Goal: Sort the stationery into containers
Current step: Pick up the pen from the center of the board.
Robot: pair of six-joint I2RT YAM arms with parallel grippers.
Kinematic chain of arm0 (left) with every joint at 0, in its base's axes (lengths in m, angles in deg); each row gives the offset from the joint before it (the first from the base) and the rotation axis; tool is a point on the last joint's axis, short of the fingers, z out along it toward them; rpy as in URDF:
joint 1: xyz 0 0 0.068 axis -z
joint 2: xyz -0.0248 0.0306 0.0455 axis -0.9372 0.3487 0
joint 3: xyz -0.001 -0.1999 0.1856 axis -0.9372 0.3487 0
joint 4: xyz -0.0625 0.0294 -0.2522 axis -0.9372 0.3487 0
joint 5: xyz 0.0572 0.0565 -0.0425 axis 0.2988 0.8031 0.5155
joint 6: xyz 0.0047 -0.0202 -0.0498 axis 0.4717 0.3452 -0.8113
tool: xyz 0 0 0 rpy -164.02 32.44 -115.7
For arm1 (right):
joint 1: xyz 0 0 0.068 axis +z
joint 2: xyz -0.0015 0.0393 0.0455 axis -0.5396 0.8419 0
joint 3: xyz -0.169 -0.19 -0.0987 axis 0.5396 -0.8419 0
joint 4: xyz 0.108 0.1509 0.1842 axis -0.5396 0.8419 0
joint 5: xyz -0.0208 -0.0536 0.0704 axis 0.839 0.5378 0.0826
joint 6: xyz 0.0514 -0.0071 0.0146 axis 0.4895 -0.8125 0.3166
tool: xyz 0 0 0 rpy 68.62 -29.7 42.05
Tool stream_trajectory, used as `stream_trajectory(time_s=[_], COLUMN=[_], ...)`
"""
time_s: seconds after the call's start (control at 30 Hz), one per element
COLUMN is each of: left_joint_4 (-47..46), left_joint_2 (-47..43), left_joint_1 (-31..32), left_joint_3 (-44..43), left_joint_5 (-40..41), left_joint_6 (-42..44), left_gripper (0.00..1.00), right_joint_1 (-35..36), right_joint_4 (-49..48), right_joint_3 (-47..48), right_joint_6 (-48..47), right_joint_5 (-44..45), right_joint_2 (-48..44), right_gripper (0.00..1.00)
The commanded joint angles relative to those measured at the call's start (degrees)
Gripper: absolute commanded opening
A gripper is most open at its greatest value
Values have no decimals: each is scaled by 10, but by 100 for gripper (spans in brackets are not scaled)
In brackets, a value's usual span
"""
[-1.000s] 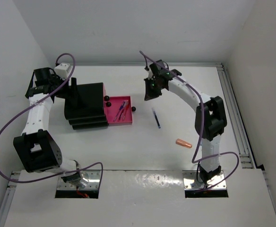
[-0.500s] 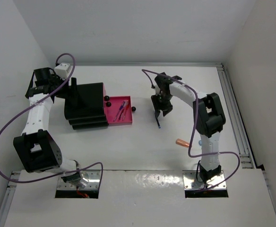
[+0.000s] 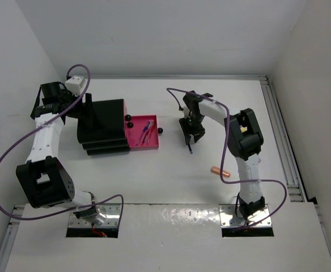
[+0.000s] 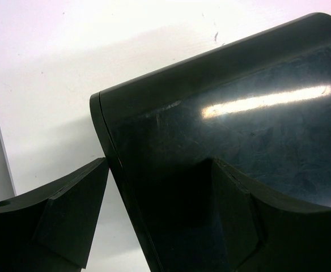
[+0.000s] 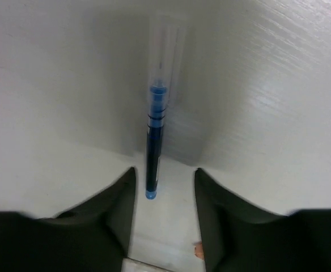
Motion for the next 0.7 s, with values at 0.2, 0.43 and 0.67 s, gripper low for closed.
stream_trajectory(time_s=[0.2, 0.43, 0.67], left_joint_4=[69, 69, 67], left_joint_2=[27, 27, 26], left_joint_1=[-11, -15, -17], left_joint_3=[30, 32, 35], left_joint_5=[35, 36, 35], left_joint_6=[15, 15, 13], left_gripper=[79, 79, 79], right_joint_1=[21, 36, 36], right_joint_4=[-15, -22, -4], right_joint_3=[24, 27, 48], right_joint_6=[1, -3, 2], right_joint_5=[32, 48, 48], right_joint_2=[38, 68, 53], right_gripper=[34, 22, 0])
